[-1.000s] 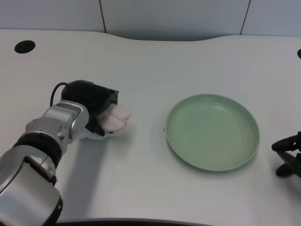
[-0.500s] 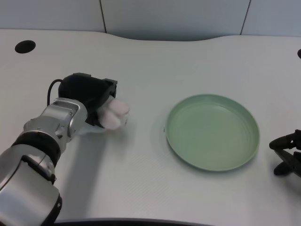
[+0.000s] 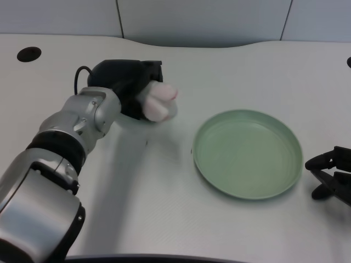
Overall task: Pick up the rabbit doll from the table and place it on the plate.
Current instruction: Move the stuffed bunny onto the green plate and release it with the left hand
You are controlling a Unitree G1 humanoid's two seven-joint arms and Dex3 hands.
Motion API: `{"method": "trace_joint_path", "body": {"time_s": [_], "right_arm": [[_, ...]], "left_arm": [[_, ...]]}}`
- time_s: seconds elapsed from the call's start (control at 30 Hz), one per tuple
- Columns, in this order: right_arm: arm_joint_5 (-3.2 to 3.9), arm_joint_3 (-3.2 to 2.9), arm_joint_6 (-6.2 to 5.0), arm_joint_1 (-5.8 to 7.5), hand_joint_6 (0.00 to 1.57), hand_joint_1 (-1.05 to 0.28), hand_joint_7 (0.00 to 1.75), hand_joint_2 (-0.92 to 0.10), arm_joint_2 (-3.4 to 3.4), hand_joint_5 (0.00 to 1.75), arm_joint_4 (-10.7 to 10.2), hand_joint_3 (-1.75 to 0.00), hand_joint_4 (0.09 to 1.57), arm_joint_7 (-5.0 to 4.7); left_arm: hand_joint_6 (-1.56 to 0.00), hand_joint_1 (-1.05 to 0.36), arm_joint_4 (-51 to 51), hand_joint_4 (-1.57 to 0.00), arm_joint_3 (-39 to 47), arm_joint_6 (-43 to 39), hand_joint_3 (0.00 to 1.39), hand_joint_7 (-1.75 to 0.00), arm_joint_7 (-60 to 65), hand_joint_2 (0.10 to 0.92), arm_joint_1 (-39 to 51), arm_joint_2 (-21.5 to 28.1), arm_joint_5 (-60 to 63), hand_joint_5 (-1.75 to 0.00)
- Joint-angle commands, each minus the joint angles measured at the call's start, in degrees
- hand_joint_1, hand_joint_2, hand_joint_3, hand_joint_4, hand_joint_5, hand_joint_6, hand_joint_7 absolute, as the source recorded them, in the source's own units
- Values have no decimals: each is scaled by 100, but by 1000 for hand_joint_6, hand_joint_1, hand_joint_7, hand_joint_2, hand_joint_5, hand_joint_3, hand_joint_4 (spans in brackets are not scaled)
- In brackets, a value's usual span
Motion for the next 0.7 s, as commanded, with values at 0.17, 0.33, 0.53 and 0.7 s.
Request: {"method": "trace_joint_path", "body": {"time_s": [0.17, 0.33, 0.53, 0.7], "right_arm": [[1, 34, -21, -135, 863, -843, 782, -921, 95, 1081, 150, -75, 927, 25], [36, 23, -7, -237, 892, -854, 713, -921, 88, 1069, 279, -76, 934, 101], [182, -51, 11, -368, 939, -849, 661, -919, 117, 846, 463, -31, 1024, 263], [175, -65, 76, -407, 964, -849, 637, -919, 122, 818, 485, -13, 1046, 274]], "left_arm": [[-590, -124, -113, -775, -121, -410, 57, -1745, -20, 904, -237, -696, 14, -1746], [-620, -123, -111, -816, -233, -388, 70, -1746, 106, 918, -318, -1100, 82, -1746], [-592, -140, -93, -805, -455, -399, 60, -1729, 279, 879, -377, -1549, 278, -1746], [-592, -180, -39, -720, -593, -400, 46, -1529, 350, 903, -373, -1746, 385, -1677]]}}
